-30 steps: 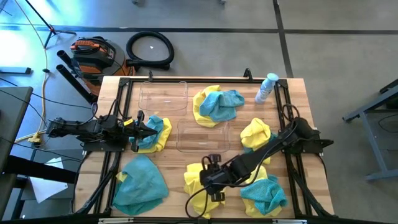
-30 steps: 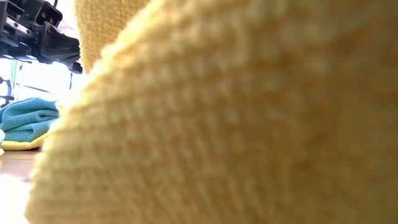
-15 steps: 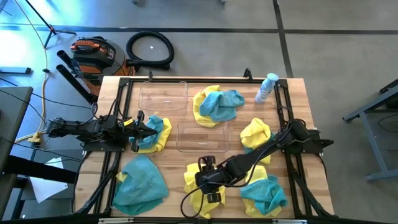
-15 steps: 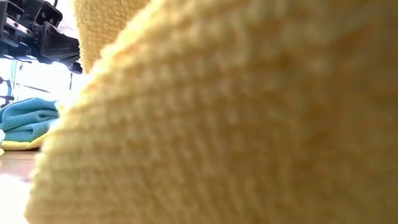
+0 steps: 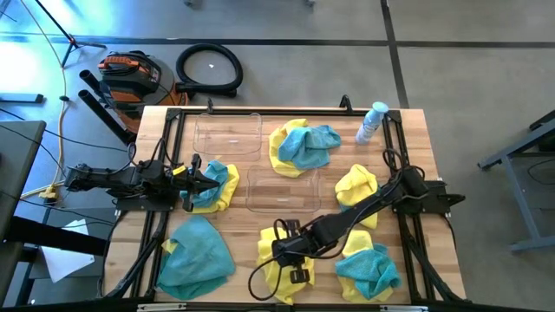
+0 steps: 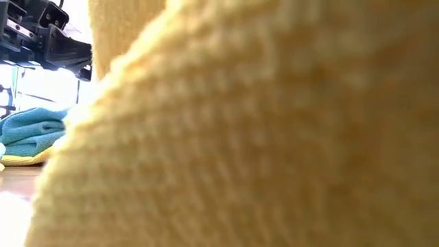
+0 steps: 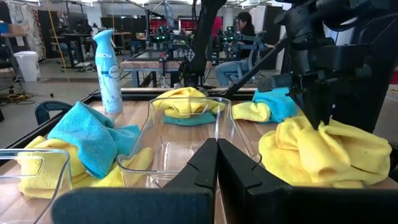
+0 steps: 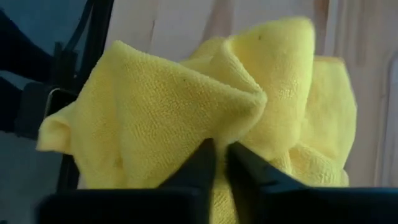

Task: Sort microfiber towel by color & place in baskets
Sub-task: Put the yellow towel into the bottom transparent bin

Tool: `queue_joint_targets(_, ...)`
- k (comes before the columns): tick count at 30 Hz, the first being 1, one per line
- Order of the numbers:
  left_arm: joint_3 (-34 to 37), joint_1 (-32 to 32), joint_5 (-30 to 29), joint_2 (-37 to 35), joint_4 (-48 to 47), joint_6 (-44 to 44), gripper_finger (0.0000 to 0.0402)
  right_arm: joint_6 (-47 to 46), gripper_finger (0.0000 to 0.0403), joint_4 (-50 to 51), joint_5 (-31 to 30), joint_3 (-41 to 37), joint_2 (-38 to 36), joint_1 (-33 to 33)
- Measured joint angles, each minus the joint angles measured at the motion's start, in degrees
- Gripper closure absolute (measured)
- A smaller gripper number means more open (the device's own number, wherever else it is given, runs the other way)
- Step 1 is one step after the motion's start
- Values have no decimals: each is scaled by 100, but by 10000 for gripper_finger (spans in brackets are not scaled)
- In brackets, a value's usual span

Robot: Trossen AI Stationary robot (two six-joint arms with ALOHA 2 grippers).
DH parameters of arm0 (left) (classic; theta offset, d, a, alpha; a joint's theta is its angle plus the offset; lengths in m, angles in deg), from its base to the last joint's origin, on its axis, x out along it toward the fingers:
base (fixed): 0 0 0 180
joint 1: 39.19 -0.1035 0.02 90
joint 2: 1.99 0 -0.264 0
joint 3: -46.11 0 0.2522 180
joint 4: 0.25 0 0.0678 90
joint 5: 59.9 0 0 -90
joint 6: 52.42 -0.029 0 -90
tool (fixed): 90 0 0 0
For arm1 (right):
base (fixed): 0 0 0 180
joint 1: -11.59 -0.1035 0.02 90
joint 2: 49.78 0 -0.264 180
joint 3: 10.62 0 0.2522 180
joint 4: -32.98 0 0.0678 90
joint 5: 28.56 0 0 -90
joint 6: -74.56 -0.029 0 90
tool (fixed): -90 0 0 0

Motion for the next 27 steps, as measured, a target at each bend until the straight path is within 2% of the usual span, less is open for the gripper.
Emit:
queue_joint_targets(1, -1, 1, 0, 0, 0, -1, 402, -66, 390, 44, 38, 0, -43, 0)
queue_joint_targets(4, -1, 0, 0, 0, 0, -2, 402, -408, 386, 286, -116, 0, -261, 0)
queue_joint_targets(13, 0, 0, 0, 0, 0, -2, 401, -746, 400, 479, -1399, 0, -1396, -13)
queue_joint_targets(18, -1, 1, 0, 0, 0, -1, 402, -635, 401, 451, -2408, 0, -2156, -13)
queue_joint_targets(23, 0, 0, 0, 0, 2, -1, 401, 28, 402, 314, -3305, 2, -2712, 83)
queue_joint_targets(27, -1, 0, 0, 0, 0, -1, 402, 400, 402, 241, -3521, 2, -2857, 361)
